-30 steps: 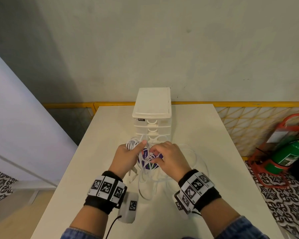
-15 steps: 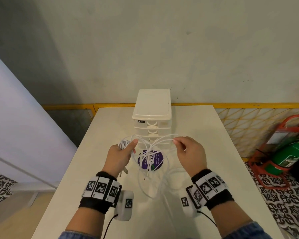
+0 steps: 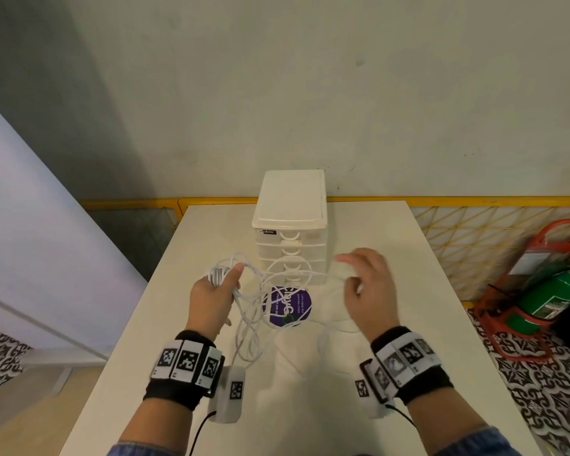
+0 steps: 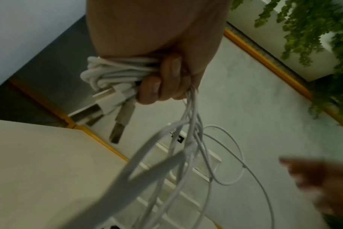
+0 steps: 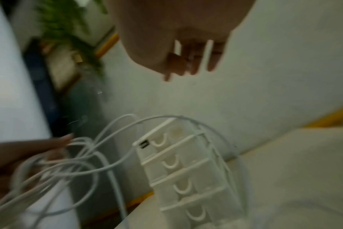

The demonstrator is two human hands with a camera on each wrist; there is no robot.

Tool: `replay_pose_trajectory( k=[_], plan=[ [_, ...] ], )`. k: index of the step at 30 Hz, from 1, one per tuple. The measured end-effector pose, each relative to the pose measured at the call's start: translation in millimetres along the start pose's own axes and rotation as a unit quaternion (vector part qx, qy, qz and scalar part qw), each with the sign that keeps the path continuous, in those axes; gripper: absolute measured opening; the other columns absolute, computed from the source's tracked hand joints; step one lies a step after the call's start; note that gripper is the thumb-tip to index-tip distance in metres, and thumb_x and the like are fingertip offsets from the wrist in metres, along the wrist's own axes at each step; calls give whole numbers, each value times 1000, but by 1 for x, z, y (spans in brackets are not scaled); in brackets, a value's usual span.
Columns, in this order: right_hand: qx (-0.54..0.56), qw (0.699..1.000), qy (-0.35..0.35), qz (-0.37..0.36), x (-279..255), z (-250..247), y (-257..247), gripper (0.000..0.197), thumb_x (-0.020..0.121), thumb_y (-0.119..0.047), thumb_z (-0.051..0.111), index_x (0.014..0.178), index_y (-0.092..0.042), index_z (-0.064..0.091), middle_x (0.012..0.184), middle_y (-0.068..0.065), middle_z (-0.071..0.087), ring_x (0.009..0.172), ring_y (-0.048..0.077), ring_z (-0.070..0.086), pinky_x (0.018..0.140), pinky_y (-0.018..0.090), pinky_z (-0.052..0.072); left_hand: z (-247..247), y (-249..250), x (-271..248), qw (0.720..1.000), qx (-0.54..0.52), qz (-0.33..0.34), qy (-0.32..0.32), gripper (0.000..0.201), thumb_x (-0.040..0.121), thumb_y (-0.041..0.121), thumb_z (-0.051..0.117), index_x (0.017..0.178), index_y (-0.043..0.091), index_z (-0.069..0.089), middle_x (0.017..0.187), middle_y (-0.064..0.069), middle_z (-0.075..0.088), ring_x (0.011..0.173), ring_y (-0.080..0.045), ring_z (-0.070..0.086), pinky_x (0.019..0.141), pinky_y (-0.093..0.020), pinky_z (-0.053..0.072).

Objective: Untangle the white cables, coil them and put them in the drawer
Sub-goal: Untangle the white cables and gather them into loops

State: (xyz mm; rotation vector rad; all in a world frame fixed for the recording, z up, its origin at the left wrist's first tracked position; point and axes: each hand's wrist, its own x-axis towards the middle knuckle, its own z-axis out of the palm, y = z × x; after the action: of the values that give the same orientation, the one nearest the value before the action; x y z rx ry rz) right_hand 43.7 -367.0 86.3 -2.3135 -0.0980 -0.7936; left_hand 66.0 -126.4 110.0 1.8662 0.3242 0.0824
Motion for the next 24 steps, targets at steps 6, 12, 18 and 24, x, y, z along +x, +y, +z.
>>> replay_pose_trajectory(
  k=[6,12,18,24],
  plan=[
    [-65,975,-187,-98,-8,38,-36,31,84,-38,61,110,-23,64,101,-5,63,97,18,56,82,32,40,22,9,-17,996,-30,35,-80,44,89,32,65,57,6,50,42,-2,38,36,-11,36,35,-17,36],
    [-34,984,-133,-111,0,33,-25,18,79,-20,68,96,-20,70,85,-5,67,77,18,62,71,28,43,21,7,-18,992,-37,38,-114,40,88,33,65,63,5,52,41,0,35,35,-10,32,39,-18,33],
    [-21,998,-6,-52,7,4,-2,18,82,-7,68,98,-15,71,78,0,64,64,10,54,64,15,41,-2,2,4,999,37,10,-36,46,87,40,64,59,5,53,47,-6,43,36,-15,42,42,-30,50],
    [-52,982,70,170,8,-25,57,15,89,-10,57,90,-15,71,91,5,63,75,26,61,63,25,39,-46,-14,23,994,35,-41,94,48,88,45,60,82,-3,60,66,-13,53,56,-23,48,50,-27,41]
  ],
)
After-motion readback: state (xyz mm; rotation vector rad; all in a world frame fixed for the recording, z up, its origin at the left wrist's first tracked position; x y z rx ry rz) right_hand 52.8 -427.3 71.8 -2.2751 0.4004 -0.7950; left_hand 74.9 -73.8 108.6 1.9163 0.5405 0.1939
